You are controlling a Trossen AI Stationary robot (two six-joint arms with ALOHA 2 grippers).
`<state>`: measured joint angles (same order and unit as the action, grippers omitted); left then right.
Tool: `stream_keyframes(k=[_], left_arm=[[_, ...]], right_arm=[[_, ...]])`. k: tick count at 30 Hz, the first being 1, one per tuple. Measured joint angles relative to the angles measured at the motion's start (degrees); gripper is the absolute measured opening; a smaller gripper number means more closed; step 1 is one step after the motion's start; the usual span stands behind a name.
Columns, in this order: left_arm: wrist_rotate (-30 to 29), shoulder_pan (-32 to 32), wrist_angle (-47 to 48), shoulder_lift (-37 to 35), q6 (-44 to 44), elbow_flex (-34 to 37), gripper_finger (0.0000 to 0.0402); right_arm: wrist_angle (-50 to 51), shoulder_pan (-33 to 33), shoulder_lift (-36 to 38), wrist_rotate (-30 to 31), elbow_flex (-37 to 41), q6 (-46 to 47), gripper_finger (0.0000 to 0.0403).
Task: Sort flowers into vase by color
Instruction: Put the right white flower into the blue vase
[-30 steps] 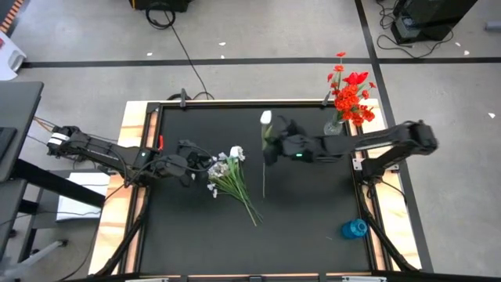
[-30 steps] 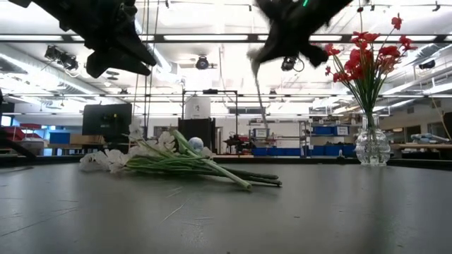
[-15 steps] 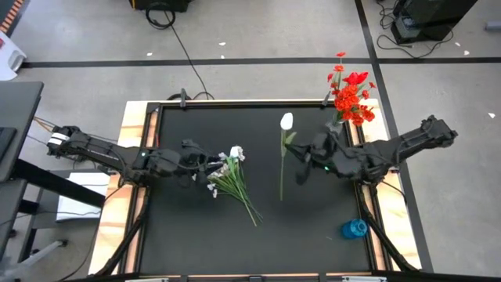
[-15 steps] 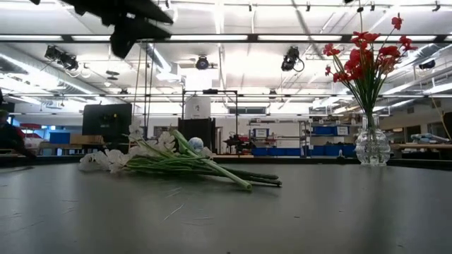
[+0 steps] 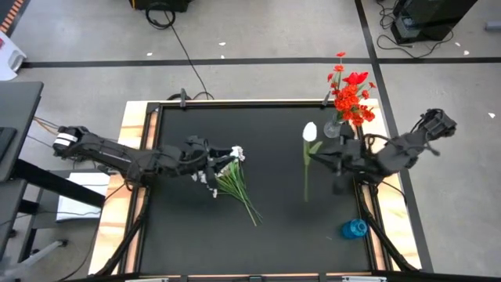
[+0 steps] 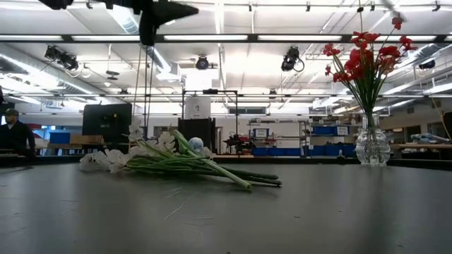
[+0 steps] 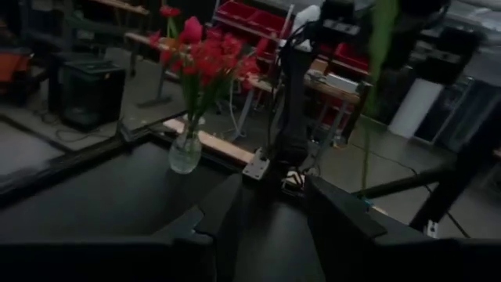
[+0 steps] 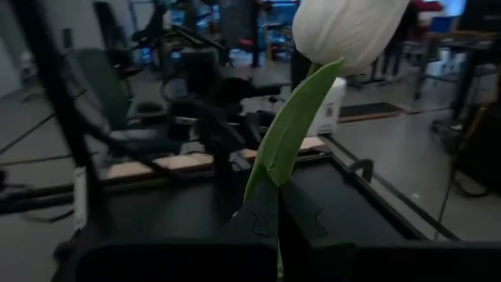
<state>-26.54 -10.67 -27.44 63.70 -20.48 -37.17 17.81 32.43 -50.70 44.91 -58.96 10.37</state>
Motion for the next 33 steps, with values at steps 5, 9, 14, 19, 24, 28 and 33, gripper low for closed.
stream_keyframes(k=[5, 9, 14, 19, 24, 28, 33], left_arm=[[-0.87, -0.25, -5.02, 5.96, -5.19, 0.02, 0.0144], [-0.80, -1.16, -10.72, 11.07, -8.43, 0.01, 0.0144], [-0.84, -2.63, -20.43, 16.50, -8.95, 0.00, 0.0144], [-0.85, -3.97, -21.68, 20.14, -7.56, -4.25, 0.0144], [-0.83, -5.15, -18.59, 24.55, -0.43, -12.89, 0.0144], [-0.82, -5.37, -12.13, 27.49, 2.13, -20.75, 0.0144], [-0.86, -5.32, -4.00, 30.25, 2.03, -28.09, 0.0144]], right_arm=[[7.22, 4.60, 4.99, -4.90, 0.00, 0.84, 0.0001], [9.78, 7.19, 8.00, -12.80, 0.00, 0.50, 0.0000], [17.41, 10.83, 11.95, -21.88, -0.02, 4.52, 0.0000], [22.72, 16.42, 16.85, -22.29, -0.02, 7.71, 0.0000], [23.10, 21.22, 21.57, -22.49, -0.04, 4.54, 0.0000], [22.96, 23.48, 23.16, -22.89, 0.32, 0.64, 0.0000], [22.49, 25.70, 24.27, -27.37, 5.10, -1.14, 0.0000]])
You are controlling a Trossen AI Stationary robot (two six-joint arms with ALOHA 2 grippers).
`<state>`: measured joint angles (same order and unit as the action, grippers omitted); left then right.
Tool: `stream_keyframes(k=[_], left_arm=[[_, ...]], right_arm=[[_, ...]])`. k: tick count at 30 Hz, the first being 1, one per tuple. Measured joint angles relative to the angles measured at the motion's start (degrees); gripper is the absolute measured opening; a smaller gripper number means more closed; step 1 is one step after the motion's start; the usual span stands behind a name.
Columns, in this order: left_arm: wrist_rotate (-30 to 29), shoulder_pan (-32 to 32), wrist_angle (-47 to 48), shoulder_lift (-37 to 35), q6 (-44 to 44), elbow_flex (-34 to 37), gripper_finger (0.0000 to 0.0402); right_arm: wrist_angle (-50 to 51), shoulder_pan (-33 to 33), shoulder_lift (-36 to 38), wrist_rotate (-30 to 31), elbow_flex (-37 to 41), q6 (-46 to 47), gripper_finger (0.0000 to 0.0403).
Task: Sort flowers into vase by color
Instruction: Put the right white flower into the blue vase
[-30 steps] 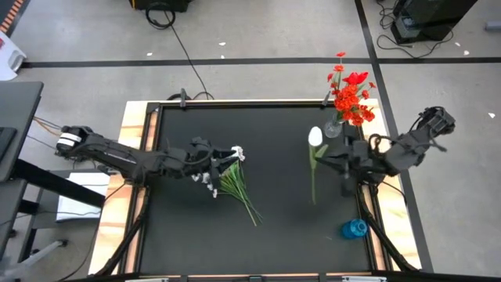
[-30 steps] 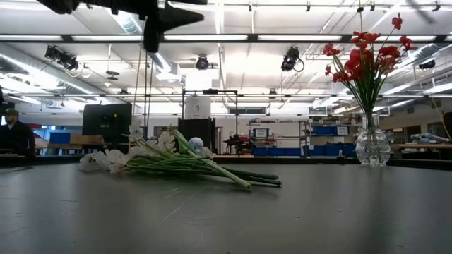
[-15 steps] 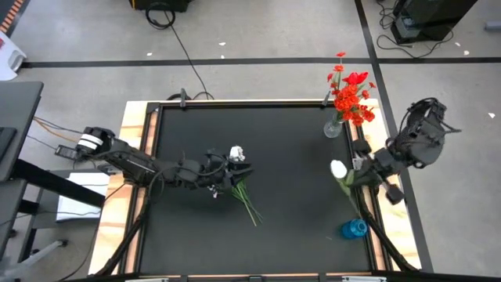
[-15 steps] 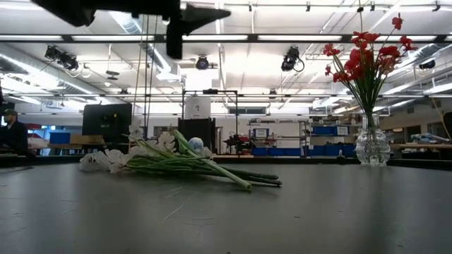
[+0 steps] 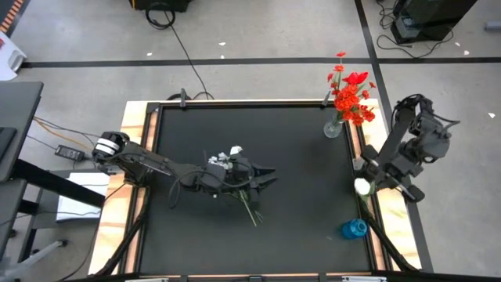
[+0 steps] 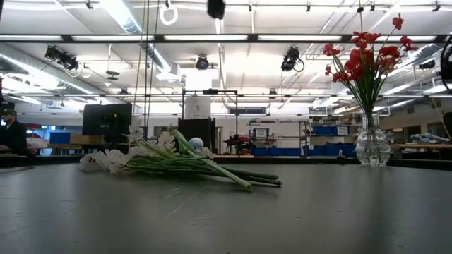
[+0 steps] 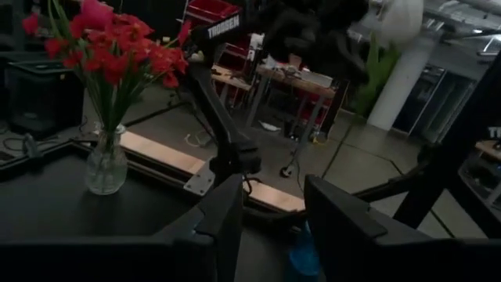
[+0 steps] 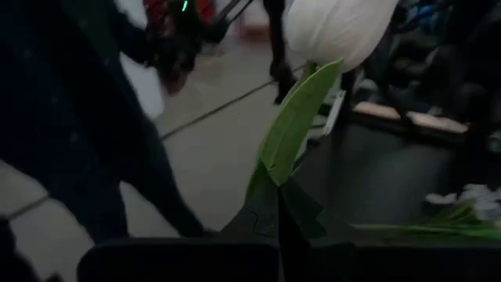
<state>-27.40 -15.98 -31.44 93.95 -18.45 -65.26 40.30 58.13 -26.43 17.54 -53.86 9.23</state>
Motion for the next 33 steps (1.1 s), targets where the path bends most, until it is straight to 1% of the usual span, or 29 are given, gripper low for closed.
stream_keyframes(k=[3, 8, 9, 17, 21, 25, 29, 33], left_arm=[[-0.01, -0.22, 1.15, 0.78, -1.09, -2.15, 0.0144], [0.04, -0.36, 1.14, 0.99, -3.04, -3.41, 0.0144], [0.03, -0.36, 1.01, 0.99, -3.41, -3.45, 0.0144], [0.00, -0.37, -0.09, 0.99, -4.59, -3.45, 0.0144], [0.00, -0.38, -0.44, 0.97, -6.07, -3.45, 0.0144], [0.00, -0.38, -0.47, 0.95, -6.49, -3.45, 0.0144], [0.00, 0.02, -0.50, 0.95, -6.50, -3.45, 0.0144], [-0.01, 0.06, -0.50, 0.95, -6.47, -3.45, 0.0144]], right_arm=[[-3.28, 1.51, 1.37, -0.67, 3.39, -2.31, 0.0000], [-17.02, 3.71, 4.44, -1.12, 7.53, -12.77, 0.0000], [-18.50, 4.19, 4.90, -1.17, 8.03, -13.90, 0.0000], [-18.33, 7.41, 6.84, -1.05, 13.70, -11.12, 0.0000], [-20.03, 8.76, 7.73, 0.52, 16.37, -12.65, 0.0000], [-20.52, 9.74, 8.61, 2.19, 16.96, -14.76, 0.0000], [-23.52, 10.34, 9.38, 2.54, 16.78, -18.11, 0.0000], [-23.40, 10.47, 9.57, 2.57, 16.76, -17.49, 0.0000]])
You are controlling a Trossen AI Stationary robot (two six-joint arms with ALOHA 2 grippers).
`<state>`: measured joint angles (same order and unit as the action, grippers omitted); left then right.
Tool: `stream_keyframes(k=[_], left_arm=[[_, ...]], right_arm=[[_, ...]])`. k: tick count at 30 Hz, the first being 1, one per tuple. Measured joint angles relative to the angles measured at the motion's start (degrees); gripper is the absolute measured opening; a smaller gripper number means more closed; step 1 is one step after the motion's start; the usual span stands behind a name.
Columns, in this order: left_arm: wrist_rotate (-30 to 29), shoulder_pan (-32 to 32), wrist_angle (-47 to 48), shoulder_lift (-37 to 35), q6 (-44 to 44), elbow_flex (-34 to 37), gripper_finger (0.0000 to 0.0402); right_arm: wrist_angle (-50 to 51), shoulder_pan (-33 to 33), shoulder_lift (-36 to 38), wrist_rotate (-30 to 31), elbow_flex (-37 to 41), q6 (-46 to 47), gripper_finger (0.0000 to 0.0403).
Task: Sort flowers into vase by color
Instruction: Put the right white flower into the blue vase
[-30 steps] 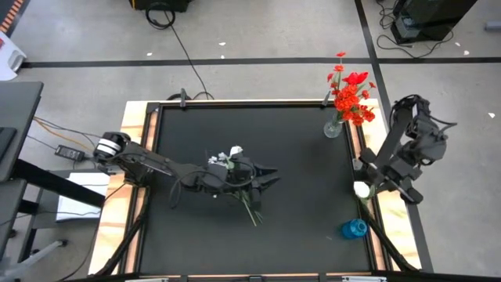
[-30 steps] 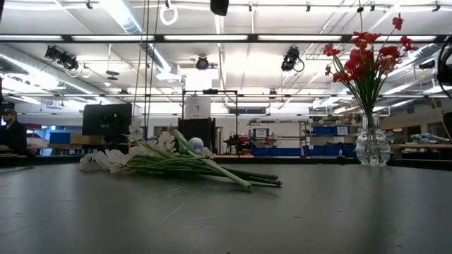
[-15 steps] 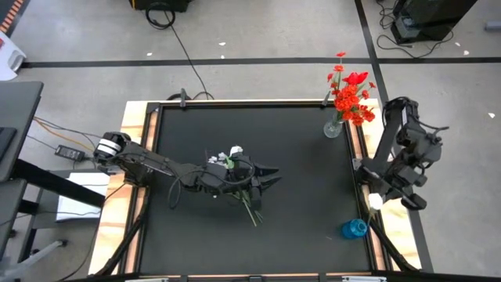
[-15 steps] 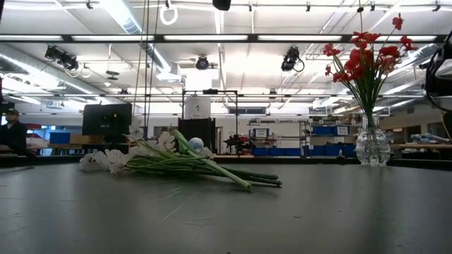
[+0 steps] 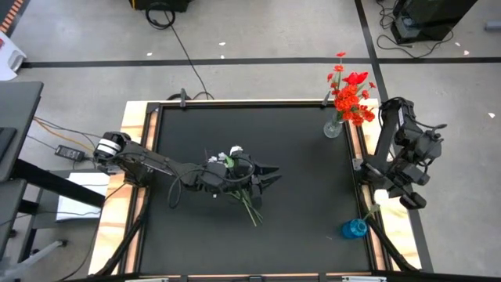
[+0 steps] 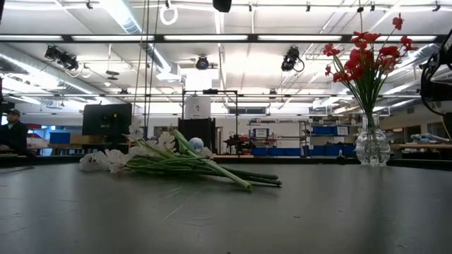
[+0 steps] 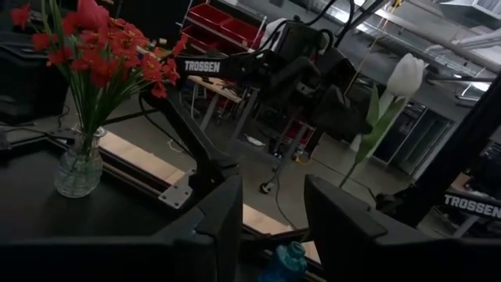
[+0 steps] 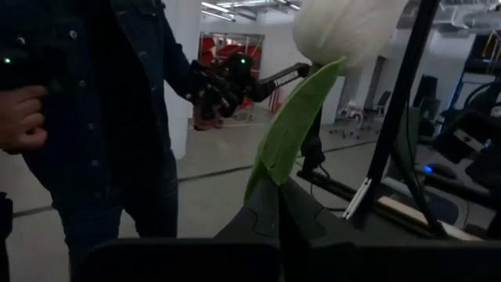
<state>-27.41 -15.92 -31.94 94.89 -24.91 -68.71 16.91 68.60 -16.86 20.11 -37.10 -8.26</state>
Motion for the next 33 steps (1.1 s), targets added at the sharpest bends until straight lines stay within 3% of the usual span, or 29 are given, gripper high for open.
stream_keyframes(k=[14, 21, 28, 33], left_arm=[[-0.01, 0.00, 0.37, -0.02, 0.03, 0.04, 0.0144], [-0.01, 0.13, 0.44, -0.02, 0.01, 0.04, 0.0144], [-0.01, 0.93, 0.44, -0.07, -0.47, 0.04, 0.0144], [-0.02, 1.45, 0.42, -0.09, -0.48, 0.04, 0.0144]], right_arm=[[2.28, -0.02, -0.37, 0.84, 3.28, 4.15, 0.0000], [-7.00, -0.02, -0.36, 2.04, 10.88, 5.31, 0.0000], [-12.35, -0.02, -0.35, 8.81, 17.79, 7.30, 0.0000], [-16.85, 0.18, -0.31, 9.42, 19.76, 8.12, 0.0000]])
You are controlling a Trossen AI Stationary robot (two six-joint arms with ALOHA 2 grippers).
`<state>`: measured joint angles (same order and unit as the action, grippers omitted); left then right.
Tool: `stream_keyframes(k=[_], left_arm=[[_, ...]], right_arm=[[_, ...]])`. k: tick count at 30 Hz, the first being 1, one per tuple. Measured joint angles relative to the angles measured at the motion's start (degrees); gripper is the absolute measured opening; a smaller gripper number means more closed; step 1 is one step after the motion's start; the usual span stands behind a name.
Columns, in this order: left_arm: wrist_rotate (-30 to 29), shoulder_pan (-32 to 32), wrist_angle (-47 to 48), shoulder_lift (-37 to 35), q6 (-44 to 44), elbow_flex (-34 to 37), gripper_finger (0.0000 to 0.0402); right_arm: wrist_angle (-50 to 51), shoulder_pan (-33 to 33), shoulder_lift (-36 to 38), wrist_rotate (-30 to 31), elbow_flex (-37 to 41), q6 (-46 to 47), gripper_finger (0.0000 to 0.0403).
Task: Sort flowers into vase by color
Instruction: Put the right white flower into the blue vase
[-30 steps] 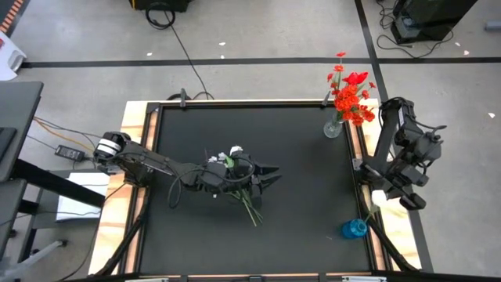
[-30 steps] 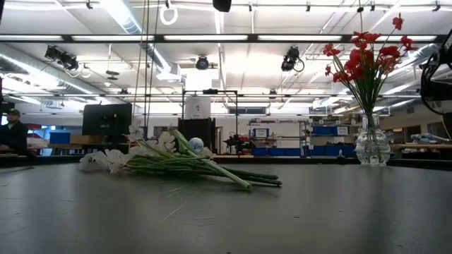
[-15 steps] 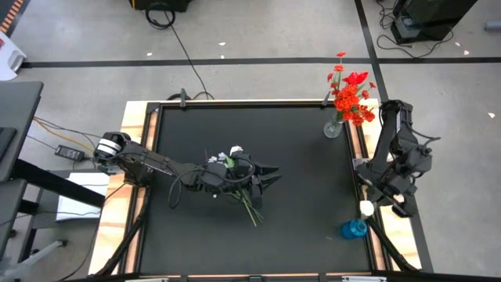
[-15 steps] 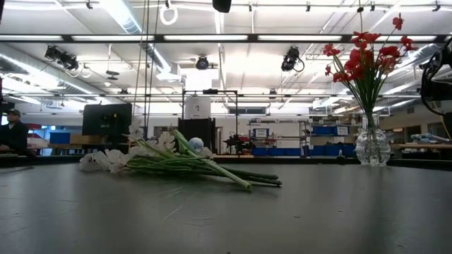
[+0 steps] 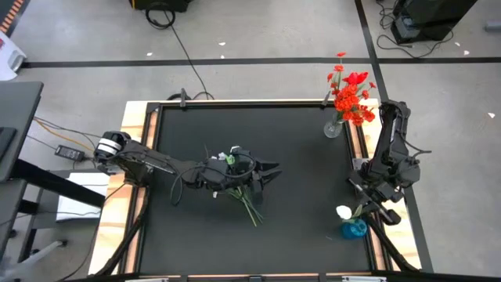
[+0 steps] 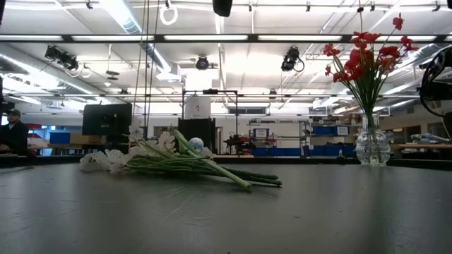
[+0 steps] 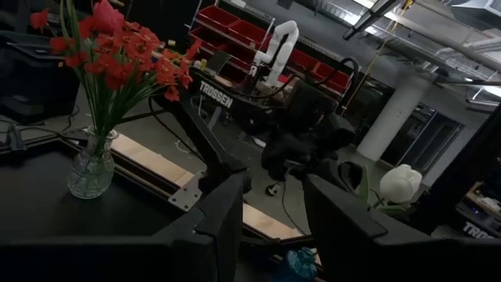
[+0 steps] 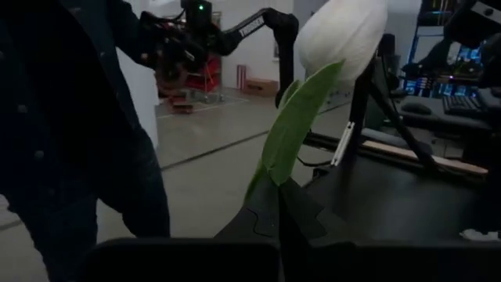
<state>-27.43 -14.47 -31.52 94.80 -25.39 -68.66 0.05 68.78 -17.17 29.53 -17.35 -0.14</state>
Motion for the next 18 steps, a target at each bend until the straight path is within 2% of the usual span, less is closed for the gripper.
stream_keyframes(k=[4, 8, 12, 18], left_arm=[[0.03, 0.42, 0.02, 0.00, 0.06, 0.00, 0.0144], [0.03, 0.82, 0.00, 0.00, 0.81, 0.00, 0.0144], [0.09, 1.36, 0.02, 0.00, 0.95, 0.00, 0.0144], [0.52, 2.55, 0.02, 0.00, 0.97, 0.00, 0.0144]], right_arm=[[-0.04, 1.39, 0.06, -0.54, 0.00, 1.22, 0.0000], [-0.03, 2.85, 1.07, -5.47, 0.00, 6.15, 0.0009], [0.06, 3.58, 2.59, -11.31, 0.00, 15.32, 0.0027], [3.82, 3.65, 3.69, -11.65, 0.00, 30.22, 0.0053]])
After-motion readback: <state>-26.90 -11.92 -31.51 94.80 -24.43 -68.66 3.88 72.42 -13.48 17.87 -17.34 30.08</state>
